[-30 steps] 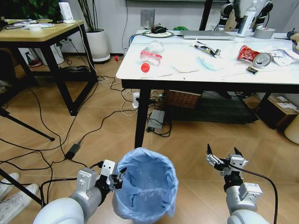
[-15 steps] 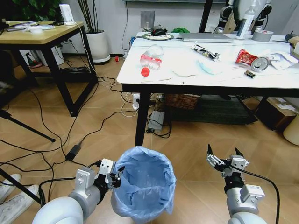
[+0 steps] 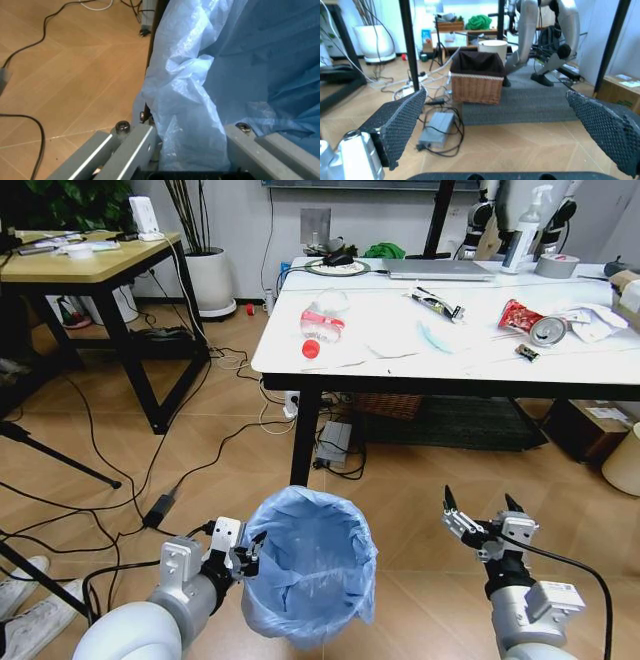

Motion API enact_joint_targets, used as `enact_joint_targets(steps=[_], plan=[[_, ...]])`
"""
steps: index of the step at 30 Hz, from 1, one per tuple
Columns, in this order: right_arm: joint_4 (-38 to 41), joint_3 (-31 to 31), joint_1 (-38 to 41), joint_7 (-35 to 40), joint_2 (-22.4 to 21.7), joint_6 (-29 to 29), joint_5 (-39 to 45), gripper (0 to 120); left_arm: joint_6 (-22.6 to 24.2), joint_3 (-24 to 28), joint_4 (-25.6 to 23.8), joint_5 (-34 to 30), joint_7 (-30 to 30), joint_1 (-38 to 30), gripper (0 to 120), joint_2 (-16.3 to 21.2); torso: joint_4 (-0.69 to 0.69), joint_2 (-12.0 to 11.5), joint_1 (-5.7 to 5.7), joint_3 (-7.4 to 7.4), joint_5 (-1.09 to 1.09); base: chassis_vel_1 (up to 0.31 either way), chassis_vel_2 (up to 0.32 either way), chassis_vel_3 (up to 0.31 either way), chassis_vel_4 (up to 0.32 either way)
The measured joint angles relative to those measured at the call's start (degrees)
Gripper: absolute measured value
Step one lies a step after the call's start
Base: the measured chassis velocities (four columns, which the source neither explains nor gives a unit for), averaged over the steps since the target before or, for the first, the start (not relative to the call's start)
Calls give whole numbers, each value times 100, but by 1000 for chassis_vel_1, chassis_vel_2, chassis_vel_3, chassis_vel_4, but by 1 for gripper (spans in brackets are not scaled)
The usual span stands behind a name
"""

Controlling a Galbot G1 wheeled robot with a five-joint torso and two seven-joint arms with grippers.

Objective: Pick up the trash bin and place the trash from the table into it.

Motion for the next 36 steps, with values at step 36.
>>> enact_joint_targets(steps=[36], plan=[[364, 136, -34, 163, -508, -359, 303, 100, 0, -224, 1, -45, 6, 105, 2, -116, -1, 824, 241, 583, -1, 0, 0, 0, 0]])
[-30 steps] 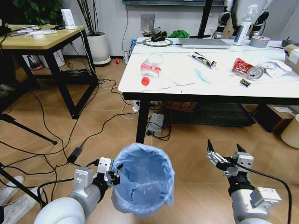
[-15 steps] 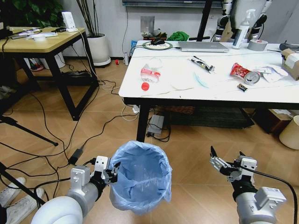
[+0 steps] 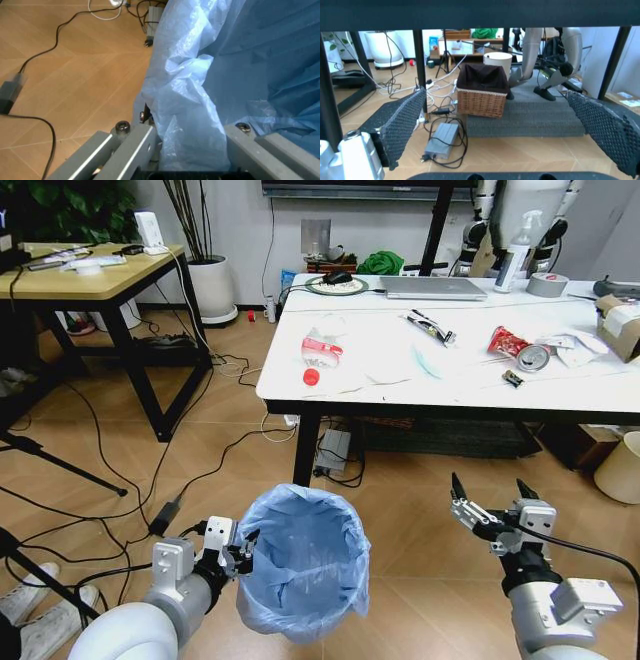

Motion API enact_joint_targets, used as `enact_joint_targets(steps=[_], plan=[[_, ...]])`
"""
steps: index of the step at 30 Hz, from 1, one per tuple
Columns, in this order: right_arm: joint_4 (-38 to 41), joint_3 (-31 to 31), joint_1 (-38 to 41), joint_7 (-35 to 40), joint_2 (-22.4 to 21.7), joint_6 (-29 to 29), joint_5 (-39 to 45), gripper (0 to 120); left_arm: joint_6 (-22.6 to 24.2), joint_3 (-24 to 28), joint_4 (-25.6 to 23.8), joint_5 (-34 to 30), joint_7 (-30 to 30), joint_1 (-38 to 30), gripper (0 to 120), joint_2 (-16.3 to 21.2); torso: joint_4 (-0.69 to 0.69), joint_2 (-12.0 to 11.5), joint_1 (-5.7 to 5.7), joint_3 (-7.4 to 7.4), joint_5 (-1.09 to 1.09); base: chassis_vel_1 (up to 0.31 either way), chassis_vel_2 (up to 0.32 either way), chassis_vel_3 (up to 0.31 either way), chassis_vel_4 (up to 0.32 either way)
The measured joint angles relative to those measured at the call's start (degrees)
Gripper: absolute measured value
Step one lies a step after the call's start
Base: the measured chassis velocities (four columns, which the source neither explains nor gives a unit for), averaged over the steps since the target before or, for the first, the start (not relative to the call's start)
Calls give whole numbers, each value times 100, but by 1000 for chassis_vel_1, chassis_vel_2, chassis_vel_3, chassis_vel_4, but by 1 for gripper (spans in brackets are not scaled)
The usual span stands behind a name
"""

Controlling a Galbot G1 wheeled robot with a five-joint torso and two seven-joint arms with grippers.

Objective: Pick up the trash bin and place the trash from the table into it.

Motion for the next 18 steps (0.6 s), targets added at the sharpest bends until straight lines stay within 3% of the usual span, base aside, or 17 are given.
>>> enact_joint_targets(steps=[10, 18], plan=[[-4, 36, -6, 99, -92, -92, 202, 100, 0, -5, 0, -6, 24, 27, 2, -6, 0, 229, 80, 149, 0, 0, 0, 0, 0], [-8, 297, -2, 342, -709, -215, 1389, 100, 0, -35, 0, -28, 52, 32, 2, 34, 0, 431, 148, 284, 1, 0, 0, 0, 0]])
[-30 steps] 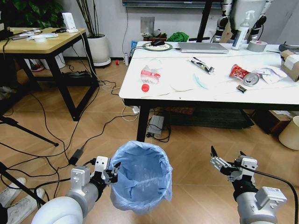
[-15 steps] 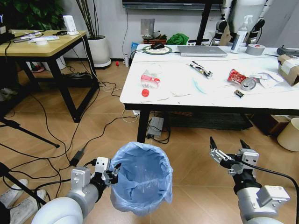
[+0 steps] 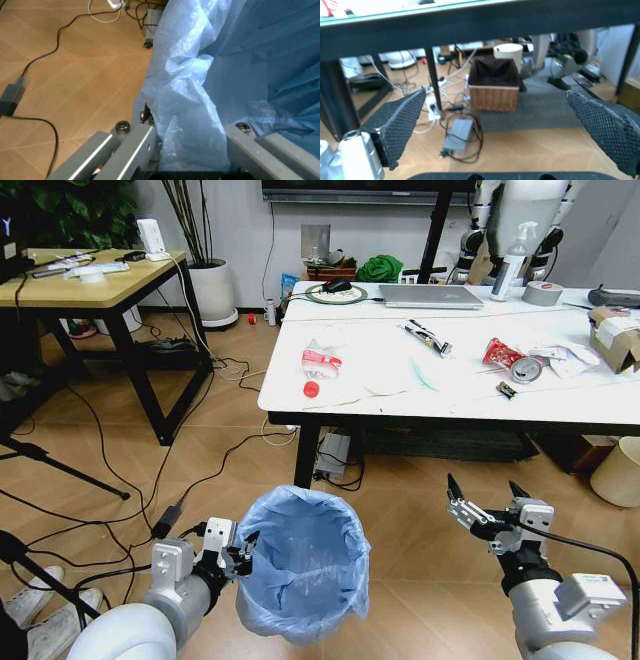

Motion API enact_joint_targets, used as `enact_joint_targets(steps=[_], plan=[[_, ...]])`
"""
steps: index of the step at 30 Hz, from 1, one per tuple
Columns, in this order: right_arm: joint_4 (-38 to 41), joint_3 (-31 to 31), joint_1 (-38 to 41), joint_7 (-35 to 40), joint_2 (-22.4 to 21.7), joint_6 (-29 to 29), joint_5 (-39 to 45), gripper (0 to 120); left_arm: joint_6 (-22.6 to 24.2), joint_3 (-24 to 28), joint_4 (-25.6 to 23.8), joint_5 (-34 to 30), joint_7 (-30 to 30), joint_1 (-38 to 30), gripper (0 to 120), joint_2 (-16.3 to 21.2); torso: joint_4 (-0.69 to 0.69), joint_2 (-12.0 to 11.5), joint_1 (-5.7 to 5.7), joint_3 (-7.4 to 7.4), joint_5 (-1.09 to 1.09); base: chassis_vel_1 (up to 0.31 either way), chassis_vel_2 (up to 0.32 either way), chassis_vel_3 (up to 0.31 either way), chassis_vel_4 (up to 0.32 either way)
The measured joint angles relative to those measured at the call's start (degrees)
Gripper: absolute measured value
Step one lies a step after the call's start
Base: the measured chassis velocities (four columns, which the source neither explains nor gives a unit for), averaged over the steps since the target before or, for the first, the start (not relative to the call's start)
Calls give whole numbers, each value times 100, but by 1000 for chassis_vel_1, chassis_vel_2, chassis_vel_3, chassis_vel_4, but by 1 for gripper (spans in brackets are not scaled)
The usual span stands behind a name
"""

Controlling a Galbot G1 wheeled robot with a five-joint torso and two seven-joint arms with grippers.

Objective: Pick up the trash bin and place the trash from the table into it.

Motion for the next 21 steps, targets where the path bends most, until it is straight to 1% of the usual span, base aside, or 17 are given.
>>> enact_joint_targets(steps=[5, 8, 9, 13, 16, 18, 21], plan=[[-2, 123, -28, 191, -105, 2, -15, 100, 0, -4, 0, 12, 22, 29, 2, -5, -1, 111, 39, 70, 0, 0, 0, 0, 0], [-2, 336, 87, 216, -294, -34, 303, 100, 0, -13, 0, 18, 48, 73, 2, -5, 0, 194, 69, 124, 0, 0, 0, 0, 0], [-2, 336, 87, 216, -294, -34, 303, 100, 0, -13, 0, 18, 48, 73, 2, -5, 0, 194, 69, 124, 0, 0, 0, 0, 0], [-2, 638, 176, 217, -741, -42, 866, 100, 0, -47, 0, 5, 55, 128, 2, 21, -1, 314, 113, 201, 1, 0, 0, 0, 0], [-2, 832, 282, 170, -1109, 18, 1065, 100, 0, -53, 0, 5, 56, 159, 2, 22, 1, 396, 139, 256, 0, 0, 0, 0, 0], [-2, 848, 296, 161, -1146, 31, 1067, 100, 0, -53, 0, 7, 56, 165, 2, 17, 1, 410, 145, 265, 0, 0, 0, 0, 0], [-2, 872, 327, 69, -1178, 163, 963, 100, 0, -71, 0, 17, 59, 219, 2, -11, 0, 493, 180, 313, 0, 0, 0, 0, 0]])
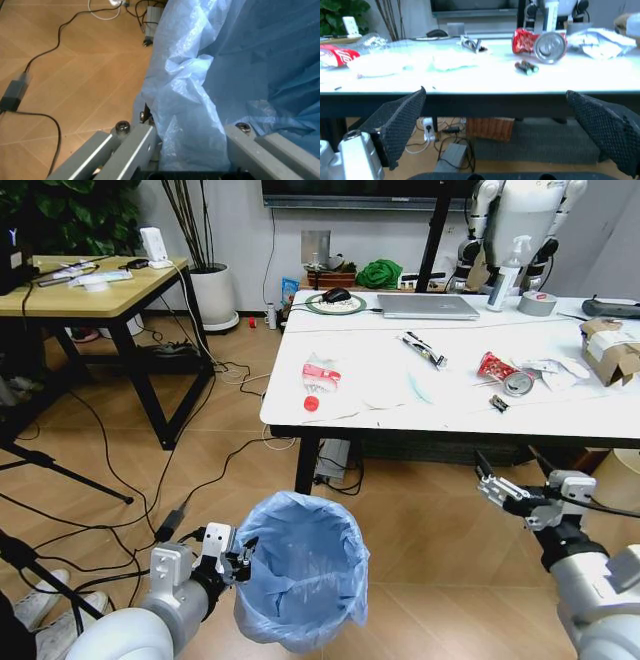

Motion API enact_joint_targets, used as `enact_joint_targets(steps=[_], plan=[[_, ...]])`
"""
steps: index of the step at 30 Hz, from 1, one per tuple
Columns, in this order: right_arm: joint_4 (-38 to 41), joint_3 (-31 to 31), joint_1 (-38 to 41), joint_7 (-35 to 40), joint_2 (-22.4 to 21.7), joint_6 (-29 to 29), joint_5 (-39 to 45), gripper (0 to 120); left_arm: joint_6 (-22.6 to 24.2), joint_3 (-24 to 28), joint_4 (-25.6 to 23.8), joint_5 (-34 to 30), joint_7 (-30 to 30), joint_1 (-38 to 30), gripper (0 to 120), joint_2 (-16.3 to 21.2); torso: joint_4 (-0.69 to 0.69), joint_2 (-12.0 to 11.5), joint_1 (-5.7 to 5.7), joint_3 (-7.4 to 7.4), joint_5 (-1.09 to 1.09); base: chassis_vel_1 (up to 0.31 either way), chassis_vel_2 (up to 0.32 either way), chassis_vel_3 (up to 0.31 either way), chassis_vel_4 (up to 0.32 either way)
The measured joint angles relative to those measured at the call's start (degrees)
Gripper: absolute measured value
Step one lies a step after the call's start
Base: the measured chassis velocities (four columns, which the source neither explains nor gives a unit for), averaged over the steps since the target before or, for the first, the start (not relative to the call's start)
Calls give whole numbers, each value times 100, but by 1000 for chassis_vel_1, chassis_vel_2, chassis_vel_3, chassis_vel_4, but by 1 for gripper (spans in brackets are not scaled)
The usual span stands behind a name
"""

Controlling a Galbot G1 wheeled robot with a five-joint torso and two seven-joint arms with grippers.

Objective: Pick up the trash bin and place the trash from the table into it.

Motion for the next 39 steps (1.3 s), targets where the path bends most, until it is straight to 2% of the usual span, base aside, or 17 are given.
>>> enact_joint_targets(steps=[9, 27, 39], plan=[[0, -119, -103, 120, 317, -219, -17, 100, 0, -102, 0, 17, 17, 98, 2, -51, -1, 231, 92, 137, 0, 0, 0, 0, 0], [0, -150, -162, 127, 522, -274, -126, 100, 0, -127, 0, 34, 30, 116, 2, -45, -1, 536, 207, 328, 0, 0, 0, 0, 0], [0, -124, -190, 115, 582, -304, -209, 100, 0, -175, 0, 36, 73, 144, 2, -48, 0, 885, 344, 541, 0, 0, 0, 0, 0]])
